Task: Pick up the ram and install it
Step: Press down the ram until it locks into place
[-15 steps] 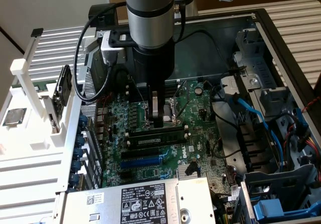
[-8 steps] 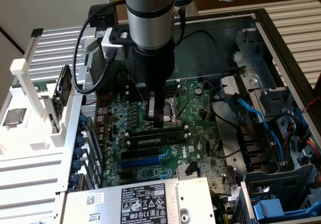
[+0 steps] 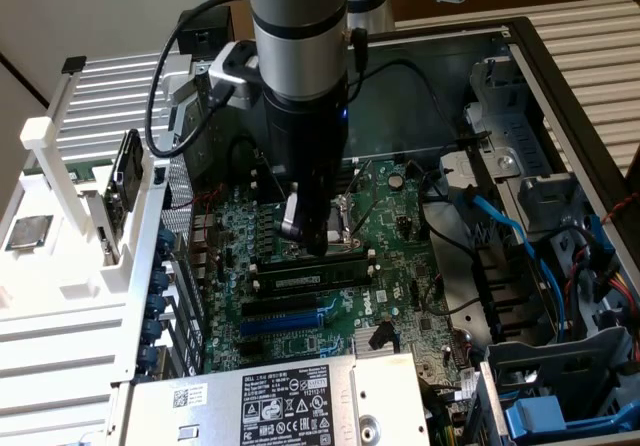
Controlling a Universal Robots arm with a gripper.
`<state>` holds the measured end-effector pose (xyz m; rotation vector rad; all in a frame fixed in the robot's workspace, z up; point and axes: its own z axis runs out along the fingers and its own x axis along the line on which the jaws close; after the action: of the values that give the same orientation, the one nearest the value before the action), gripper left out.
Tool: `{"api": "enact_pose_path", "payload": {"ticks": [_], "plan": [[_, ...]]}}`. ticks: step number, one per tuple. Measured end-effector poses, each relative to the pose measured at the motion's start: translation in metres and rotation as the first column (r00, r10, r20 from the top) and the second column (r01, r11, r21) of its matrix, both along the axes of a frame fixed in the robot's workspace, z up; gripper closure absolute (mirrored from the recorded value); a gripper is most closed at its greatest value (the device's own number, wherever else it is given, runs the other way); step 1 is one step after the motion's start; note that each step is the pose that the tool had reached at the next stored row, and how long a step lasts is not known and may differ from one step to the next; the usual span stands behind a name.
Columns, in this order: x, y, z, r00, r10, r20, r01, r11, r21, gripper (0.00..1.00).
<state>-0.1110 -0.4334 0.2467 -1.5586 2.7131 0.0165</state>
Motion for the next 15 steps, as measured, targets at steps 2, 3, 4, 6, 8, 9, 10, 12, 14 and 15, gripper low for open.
{"api": "enact_pose_path", "payload": {"ticks": [2,3,4,6,8,9,10,12,14,15], "plan": [[0.0000,0.0000,-0.0004,0.9994,-0.035,0.0000,0.035,0.9994,-0.0001,0.90],[0.0000,0.0000,-0.0008,0.9976,-0.070,-0.0001,0.070,0.9976,-0.0001,0.90],[0.0000,0.0000,-0.0014,0.9945,-0.104,0.0000,0.104,0.9945,0.0001,0.90],[0.0000,0.0000,-0.0023,0.9846,-0.175,-0.0001,0.175,0.9846,-0.0002,0.90],[0.0000,0.0000,-0.0025,0.9781,-0.208,0.0000,0.208,0.9781,-0.0002,0.90],[0.0000,0.0000,-0.0027,0.9743,-0.225,0.0000,0.225,0.9743,-0.0001,0.90],[0.0000,0.0000,-0.0028,0.9701,-0.243,0.0000,0.243,0.9701,-0.0001,0.90],[0.0000,0.0000,-0.0029,0.9612,-0.276,0.0000,0.276,0.9612,-0.0001,0.90],[0.0000,0.0000,-0.0030,0.9510,-0.309,0.0000,0.309,0.9510,-0.0001,0.90],[0.0000,0.0000,-0.0030,0.9396,-0.342,0.0000,0.342,0.9396,-0.0001,0.90]]}}
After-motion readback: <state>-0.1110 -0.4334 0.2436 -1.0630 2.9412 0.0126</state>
